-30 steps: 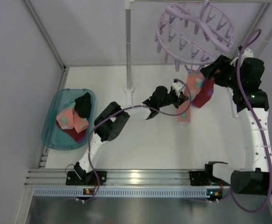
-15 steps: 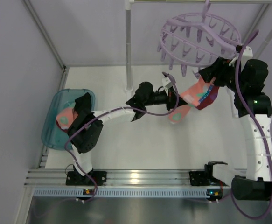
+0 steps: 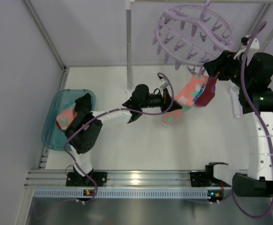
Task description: Remove the socks clipped to the hanger
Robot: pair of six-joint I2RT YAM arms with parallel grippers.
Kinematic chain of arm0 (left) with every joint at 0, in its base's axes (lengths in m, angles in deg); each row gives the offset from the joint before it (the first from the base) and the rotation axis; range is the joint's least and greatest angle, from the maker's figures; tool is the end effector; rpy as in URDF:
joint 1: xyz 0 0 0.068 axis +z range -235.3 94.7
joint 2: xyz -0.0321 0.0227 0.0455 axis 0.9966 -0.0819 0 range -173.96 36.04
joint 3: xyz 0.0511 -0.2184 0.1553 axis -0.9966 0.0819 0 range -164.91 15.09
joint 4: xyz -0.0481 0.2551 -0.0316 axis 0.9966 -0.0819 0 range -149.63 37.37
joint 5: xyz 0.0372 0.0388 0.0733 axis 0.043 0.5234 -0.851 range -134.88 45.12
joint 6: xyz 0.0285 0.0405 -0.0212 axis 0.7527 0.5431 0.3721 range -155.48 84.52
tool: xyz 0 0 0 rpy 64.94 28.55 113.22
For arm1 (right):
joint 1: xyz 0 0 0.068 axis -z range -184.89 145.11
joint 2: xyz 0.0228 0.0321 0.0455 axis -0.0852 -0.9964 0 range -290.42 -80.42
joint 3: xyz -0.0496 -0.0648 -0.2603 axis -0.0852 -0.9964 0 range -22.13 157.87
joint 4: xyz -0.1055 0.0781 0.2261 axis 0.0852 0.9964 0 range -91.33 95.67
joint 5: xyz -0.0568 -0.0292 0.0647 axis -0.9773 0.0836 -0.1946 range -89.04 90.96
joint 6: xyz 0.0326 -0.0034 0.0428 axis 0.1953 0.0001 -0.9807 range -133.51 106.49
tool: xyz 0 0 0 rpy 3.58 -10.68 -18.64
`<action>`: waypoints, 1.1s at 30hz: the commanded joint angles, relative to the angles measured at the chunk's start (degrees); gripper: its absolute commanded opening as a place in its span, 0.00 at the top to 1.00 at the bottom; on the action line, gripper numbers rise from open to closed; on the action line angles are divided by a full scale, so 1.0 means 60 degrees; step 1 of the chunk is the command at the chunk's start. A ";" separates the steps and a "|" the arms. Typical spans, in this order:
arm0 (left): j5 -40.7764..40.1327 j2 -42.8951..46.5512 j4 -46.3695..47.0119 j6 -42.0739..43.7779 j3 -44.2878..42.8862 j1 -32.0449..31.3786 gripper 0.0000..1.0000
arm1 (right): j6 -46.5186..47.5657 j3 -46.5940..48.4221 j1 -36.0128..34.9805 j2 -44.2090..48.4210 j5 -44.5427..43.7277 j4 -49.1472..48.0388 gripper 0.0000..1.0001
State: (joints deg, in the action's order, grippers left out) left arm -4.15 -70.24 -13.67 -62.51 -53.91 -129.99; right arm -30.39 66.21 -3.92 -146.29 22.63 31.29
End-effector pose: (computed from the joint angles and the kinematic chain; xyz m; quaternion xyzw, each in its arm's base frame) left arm 0.2867 -0.3162 0.2692 0.3470 0.6071 -0.5905 0.4030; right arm 0.2211 0.0094 0.4846 -0.0024 0.7628 0.2300 0.6043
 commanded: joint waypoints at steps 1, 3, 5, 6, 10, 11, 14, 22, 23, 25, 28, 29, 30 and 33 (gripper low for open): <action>-0.0240 0.0633 0.0567 -0.0286 0.0029 -0.0067 1.00 | 0.0250 0.0468 -0.0059 -0.0038 -0.0301 0.0364 0.46; -0.0386 0.0808 0.0567 -0.0315 0.0101 -0.0096 1.00 | 0.0251 0.0351 -0.0045 0.0006 -0.0316 0.0291 0.46; -0.0460 0.0896 0.0567 -0.0271 0.0175 -0.0111 1.00 | 0.0251 0.0234 -0.0045 0.0064 -0.0316 0.0232 0.46; -0.0489 0.0984 0.0567 -0.0242 0.0248 -0.0125 1.00 | 0.0251 0.0190 -0.0045 0.0094 -0.0316 0.0189 0.46; -0.0607 0.1043 0.0567 -0.0242 0.0322 -0.0155 1.00 | 0.0441 -0.0029 -0.0074 0.0109 -0.0199 -0.0104 0.46; -0.0592 0.1043 0.0582 -0.0271 0.0307 -0.0169 1.00 | 0.0456 -0.0074 -0.0089 0.0109 -0.0242 -0.0090 0.47; -0.0592 0.1102 0.0567 -0.0257 0.0322 -0.0169 1.00 | 0.0485 -0.0147 -0.0089 0.0094 -0.0344 -0.0091 0.48; -0.0519 0.0897 0.0567 -0.0315 0.0219 -0.0199 1.00 | 0.0895 -0.0909 -0.1084 0.0548 -0.1296 -0.0603 0.48; -0.0519 0.0897 0.0567 -0.0315 0.0234 -0.0213 1.00 | 0.0910 -0.0909 -0.1157 0.0533 -0.1341 -0.0603 0.48; -0.0519 0.0926 0.0567 -0.0315 0.0249 -0.0228 1.00 | 0.0939 -0.0938 -0.1202 0.0519 -0.1458 -0.0647 0.48; -0.0533 0.0941 0.0567 -0.0315 0.0263 -0.0257 1.00 | 0.0954 -0.1273 -0.1319 0.0679 -0.1868 -0.1056 0.48; -0.0534 0.0955 0.0567 -0.0315 0.0278 -0.0272 1.00 | 0.0954 -0.1377 -0.1363 0.0709 -0.1898 -0.1173 0.48; -0.0534 0.0955 0.0567 -0.0315 0.0263 -0.0286 1.00 | 0.0983 -0.1479 -0.1392 0.0753 -0.1956 -0.1305 0.48; -0.0519 0.0955 0.0567 -0.0330 0.0234 -0.0330 1.00 | 0.1056 -0.1904 -0.1553 0.0899 -0.2336 -0.1817 0.49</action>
State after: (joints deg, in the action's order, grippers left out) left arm -7.34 -66.46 -13.63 -64.10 -52.18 -131.52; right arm -25.45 56.40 -11.57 -142.75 11.85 26.73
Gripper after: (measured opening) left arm 0.028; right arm 0.514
